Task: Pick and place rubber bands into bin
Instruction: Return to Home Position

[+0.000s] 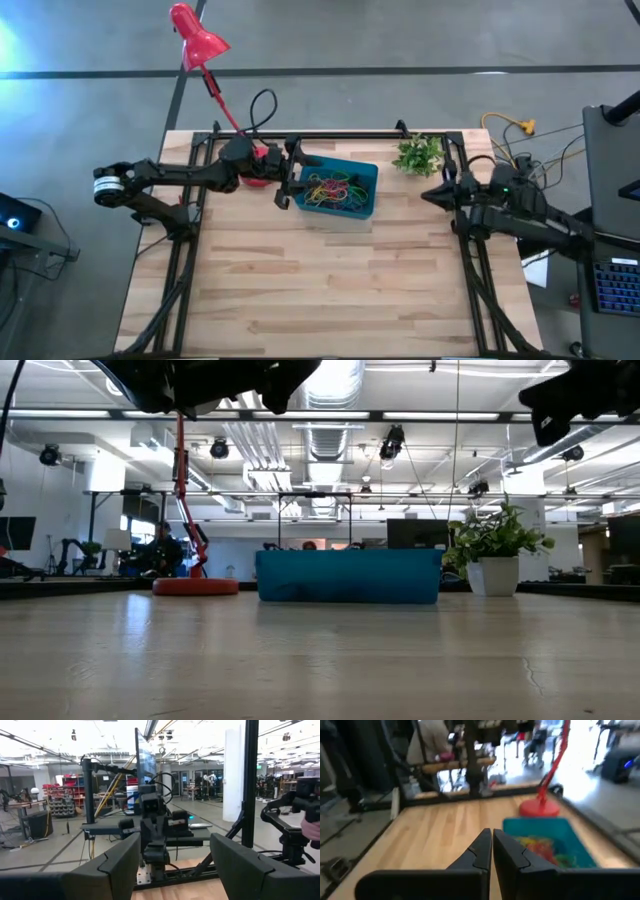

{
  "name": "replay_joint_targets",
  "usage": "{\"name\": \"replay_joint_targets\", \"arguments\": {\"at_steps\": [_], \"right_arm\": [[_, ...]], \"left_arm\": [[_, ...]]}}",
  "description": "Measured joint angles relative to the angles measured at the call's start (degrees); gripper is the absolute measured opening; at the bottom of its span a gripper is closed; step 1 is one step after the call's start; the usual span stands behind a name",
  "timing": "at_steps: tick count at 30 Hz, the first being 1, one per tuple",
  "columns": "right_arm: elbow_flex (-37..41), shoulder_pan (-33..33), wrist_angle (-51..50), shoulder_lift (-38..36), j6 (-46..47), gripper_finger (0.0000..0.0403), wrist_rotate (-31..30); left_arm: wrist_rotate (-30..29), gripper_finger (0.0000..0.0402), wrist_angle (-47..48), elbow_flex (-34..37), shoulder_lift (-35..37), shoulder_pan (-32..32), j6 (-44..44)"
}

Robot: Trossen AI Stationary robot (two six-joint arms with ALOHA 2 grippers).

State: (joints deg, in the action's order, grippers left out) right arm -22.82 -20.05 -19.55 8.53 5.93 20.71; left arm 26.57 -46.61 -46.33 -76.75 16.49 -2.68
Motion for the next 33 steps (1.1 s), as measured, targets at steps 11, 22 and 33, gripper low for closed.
{"name": "replay_joint_targets", "arguments": {"at_steps": [11,22,33], "right_arm": [[-0.22,-0.25,-1.79,-6.63,1.62,0.0008,-10.50],[4.73,3.67,3.79,-8.52,6.59,0.0009,-10.43],[8.46,8.82,5.33,-8.50,7.02,0.0009,-15.07]], "left_arm": [[0.02,0.0224,0.00,0.92,0.00,-0.83,0.05],[-0.02,0.0224,0.17,1.40,-0.09,-0.83,0.42],[-0.02,0.0224,0.59,1.64,-0.09,-0.83,0.42]]}}
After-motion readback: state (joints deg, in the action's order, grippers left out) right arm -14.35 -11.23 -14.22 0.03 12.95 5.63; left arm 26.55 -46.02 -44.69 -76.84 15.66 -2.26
